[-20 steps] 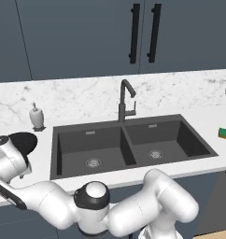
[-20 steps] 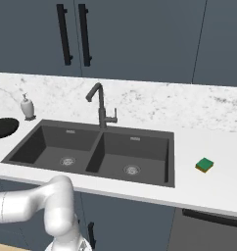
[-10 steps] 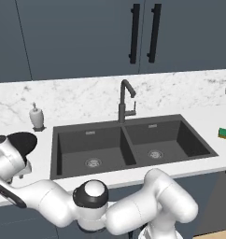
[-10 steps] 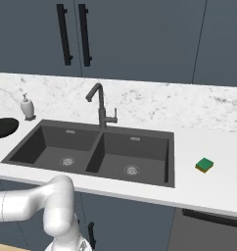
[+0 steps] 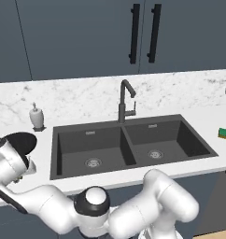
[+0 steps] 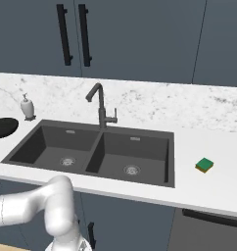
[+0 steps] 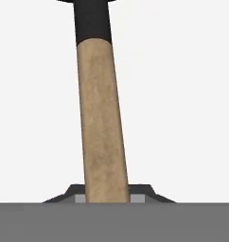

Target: Pick the pan and sponge and place them into the sink. Then turn on the water.

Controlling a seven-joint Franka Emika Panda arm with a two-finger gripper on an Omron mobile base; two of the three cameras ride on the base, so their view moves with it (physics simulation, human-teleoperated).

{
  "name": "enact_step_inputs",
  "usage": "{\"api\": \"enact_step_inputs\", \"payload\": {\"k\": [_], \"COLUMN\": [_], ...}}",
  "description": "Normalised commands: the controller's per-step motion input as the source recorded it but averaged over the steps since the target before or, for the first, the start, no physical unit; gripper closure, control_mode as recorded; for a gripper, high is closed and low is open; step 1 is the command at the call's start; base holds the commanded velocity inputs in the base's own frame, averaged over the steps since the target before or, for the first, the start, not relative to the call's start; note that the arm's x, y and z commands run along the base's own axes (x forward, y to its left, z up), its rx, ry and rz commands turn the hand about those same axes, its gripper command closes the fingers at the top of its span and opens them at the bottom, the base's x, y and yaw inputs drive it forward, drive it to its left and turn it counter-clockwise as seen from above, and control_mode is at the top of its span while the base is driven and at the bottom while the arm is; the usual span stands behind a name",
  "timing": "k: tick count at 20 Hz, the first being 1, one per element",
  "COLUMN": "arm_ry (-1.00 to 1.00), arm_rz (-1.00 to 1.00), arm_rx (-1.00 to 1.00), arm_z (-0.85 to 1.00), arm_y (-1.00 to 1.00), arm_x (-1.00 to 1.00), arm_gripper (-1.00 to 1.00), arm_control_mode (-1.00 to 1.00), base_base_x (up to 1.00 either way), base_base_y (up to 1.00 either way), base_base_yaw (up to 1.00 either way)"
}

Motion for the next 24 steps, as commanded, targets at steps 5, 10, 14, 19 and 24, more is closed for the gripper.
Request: {"api": "enact_step_inputs", "payload": {"k": [5, 10, 14, 19, 24], "arm_ry": [-0.31, -0.18, -0.02, -0.03, -0.06], "arm_rz": [-0.05, -0.06, -0.02, 0.00, -0.02], "arm_rx": [0.07, 0.14, 0.06, 0.02, 0.03], "arm_z": [-0.06, 0.22, 0.61, 0.62, 0.67], "arm_y": [-0.27, -0.29, -0.66, -0.98, -0.97], "arm_x": [-0.59, -0.55, -0.51, -0.37, -0.18], "arm_gripper": [1.00, 1.00, 1.00, 1.00, 1.00], "arm_control_mode": [-1.00, -1.00, -1.00, -1.00, -1.00], "base_base_x": [0.00, 0.00, 0.00, 0.00, 0.00], "base_base_y": [0.00, 0.00, 0.00, 0.00, 0.00], "base_base_yaw": [0.00, 0.00, 0.00, 0.00, 0.00]}}
